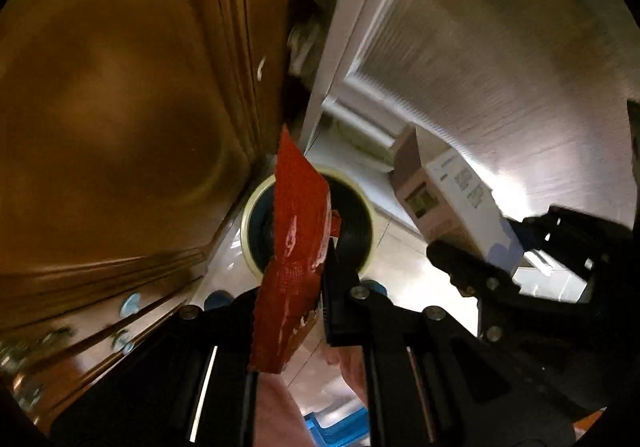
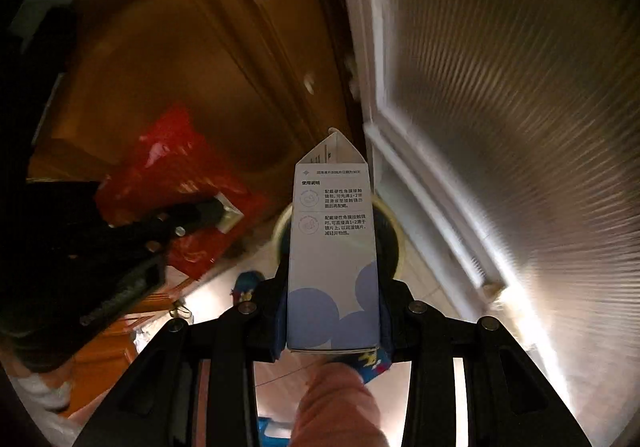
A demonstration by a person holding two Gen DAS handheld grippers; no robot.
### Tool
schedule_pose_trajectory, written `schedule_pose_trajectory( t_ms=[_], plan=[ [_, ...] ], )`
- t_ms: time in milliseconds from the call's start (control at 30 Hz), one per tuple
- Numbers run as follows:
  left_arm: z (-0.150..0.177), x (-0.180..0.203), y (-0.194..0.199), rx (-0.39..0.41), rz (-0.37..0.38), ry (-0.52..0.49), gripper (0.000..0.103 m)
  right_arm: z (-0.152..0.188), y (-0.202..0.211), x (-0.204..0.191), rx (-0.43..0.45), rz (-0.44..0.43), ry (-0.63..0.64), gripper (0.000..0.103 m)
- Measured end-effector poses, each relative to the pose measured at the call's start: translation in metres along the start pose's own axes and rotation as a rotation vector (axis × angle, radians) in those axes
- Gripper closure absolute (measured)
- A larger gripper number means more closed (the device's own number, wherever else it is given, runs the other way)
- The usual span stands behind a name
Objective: Collect trash
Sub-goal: 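Open both tools over the bin, dropping wrapper and carton inside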
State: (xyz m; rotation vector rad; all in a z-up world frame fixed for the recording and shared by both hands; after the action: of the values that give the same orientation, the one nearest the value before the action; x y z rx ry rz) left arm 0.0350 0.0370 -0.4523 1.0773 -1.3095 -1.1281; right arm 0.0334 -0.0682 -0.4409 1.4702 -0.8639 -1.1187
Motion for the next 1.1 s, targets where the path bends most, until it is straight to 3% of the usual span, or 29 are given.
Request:
schedule_pose_trajectory(
  t_ms=[133,200,233,267,300,333,567,700,1100],
  plan=[
    [-0.007,-0.014,-0.036,-0.004,-0.026,-0.008,0.098,-0.005,-0.050,-0.001,-0.029,-0.003,-0.025,0.067],
    [-0.011,-0.019,-0.047,0.000,-0.031,-0.012,0.093,-0.010,-0.069,0.000,-0.036,-0.023,-0.057,0.059],
    [-0.014,-0.019,-0.052,-0.008,-0.031,-0.015,0.074,-0.011,-0.076,0.000,-0.033,-0.036,-0.071,0.055],
    [-0.018,-0.017,-0.058,-0.018,-0.031,-0.019,0.037,-0.012,-0.081,0.001,-0.025,-0.051,-0.084,0.046],
    [-0.022,-0.017,-0.062,-0.019,-0.041,-0.028,0.021,-0.013,-0.085,0.002,-0.013,-0.063,-0.094,0.037],
    [-0.021,-0.016,-0.062,-0.004,-0.049,-0.040,0.014,-0.015,-0.083,0.013,-0.005,-0.070,-0.101,0.034],
    [-0.015,-0.014,-0.054,0.019,-0.064,-0.066,0.014,-0.005,-0.088,0.004,0.018,-0.068,-0.122,0.029],
    [-0.014,-0.011,-0.042,0.019,-0.060,-0.063,0.014,-0.011,-0.077,0.019,0.021,-0.054,-0.132,0.029],
    [0.010,0.019,0.055,0.051,-0.056,-0.096,0.014,0.003,0.034,0.029,0.061,-0.007,-0.092,0.029]
  ],
)
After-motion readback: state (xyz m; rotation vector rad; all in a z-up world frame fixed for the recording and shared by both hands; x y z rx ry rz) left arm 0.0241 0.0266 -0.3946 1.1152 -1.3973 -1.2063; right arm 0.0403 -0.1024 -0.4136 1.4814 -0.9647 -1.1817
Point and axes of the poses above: each gripper's, at about its wrist camera, not at the fingertips, and y roughly against the way its jaws point, x to its right, z to its underside, the point moved 2 cm from there along -y, roughly the way its jaws point, and after that the axes turned 10 degrees about -x, right-handed, at the moved point
